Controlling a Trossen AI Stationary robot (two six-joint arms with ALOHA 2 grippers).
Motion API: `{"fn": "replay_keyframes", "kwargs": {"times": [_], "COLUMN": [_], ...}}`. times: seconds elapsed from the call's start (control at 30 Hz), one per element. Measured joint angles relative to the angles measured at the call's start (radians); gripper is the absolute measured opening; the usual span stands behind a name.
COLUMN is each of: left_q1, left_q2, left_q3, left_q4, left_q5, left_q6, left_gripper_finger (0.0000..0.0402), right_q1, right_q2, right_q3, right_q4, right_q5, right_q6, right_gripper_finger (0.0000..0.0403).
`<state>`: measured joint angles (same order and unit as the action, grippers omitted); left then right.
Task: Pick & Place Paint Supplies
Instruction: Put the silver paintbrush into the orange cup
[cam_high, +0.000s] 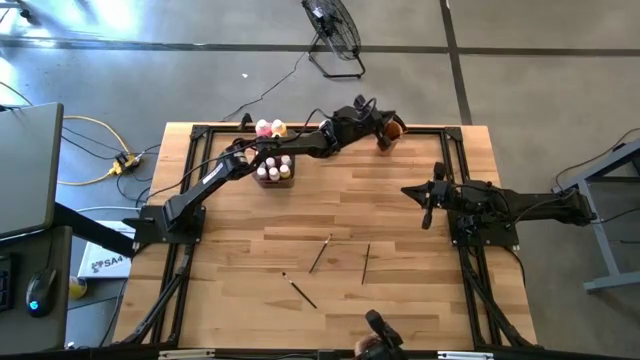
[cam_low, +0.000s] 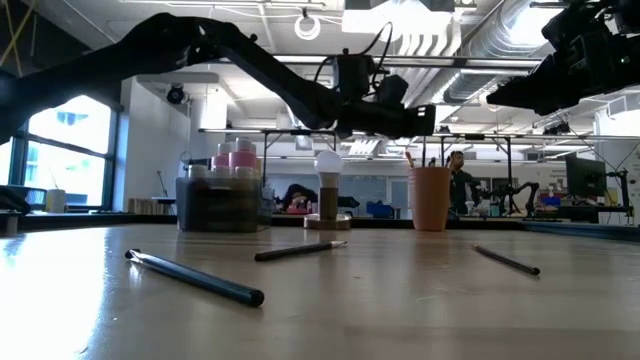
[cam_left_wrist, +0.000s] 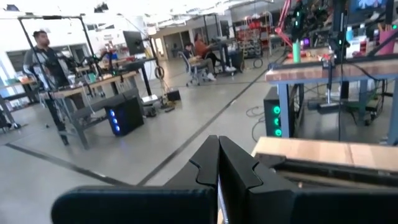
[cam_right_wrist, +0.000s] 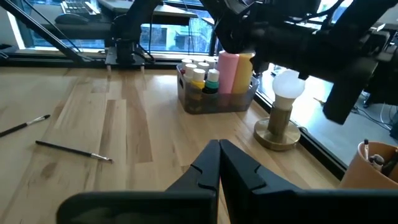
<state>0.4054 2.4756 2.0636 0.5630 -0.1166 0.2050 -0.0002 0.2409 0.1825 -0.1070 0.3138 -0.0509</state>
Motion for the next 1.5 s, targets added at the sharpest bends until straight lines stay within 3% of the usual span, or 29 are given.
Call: {"fn": "replay_keyframes", "kwargs": {"times": [0.37, 0.73, 0.87, 1.17, 1.5], "left_q1": [0.000, 0.000, 0.000, -0.003, -0.022], "left_q2": [0.000, -0.001, -0.001, -0.001, -0.089], "left_q3": [0.000, 0.000, 0.000, 0.000, -0.001], "left_q4": [-0.155, -0.144, -0.148, -0.146, -0.169], "left_q5": [-0.001, 0.055, 0.055, 0.059, 0.050], "left_q6": [-0.001, 0.006, 0.000, -0.009, -0.004], "left_gripper_finger": [0.0003, 0.0009, 0.0041, 0.0155, 0.0171], "right_q1": [0.000, 0.000, 0.000, 0.000, 0.000], "right_q2": [0.000, 0.000, 0.000, 0.000, 0.000], "right_q3": [0.000, 0.000, 0.000, 0.000, 0.000], "right_q4": [0.000, 0.000, -0.001, -0.005, -0.019], "right_q5": [-0.002, -0.002, -0.002, -0.002, -0.003], "right_q6": [0.001, 0.002, 0.006, 0.006, 0.005], "right_gripper_finger": [0.0002, 0.0002, 0.0002, 0.0002, 0.0002]}}
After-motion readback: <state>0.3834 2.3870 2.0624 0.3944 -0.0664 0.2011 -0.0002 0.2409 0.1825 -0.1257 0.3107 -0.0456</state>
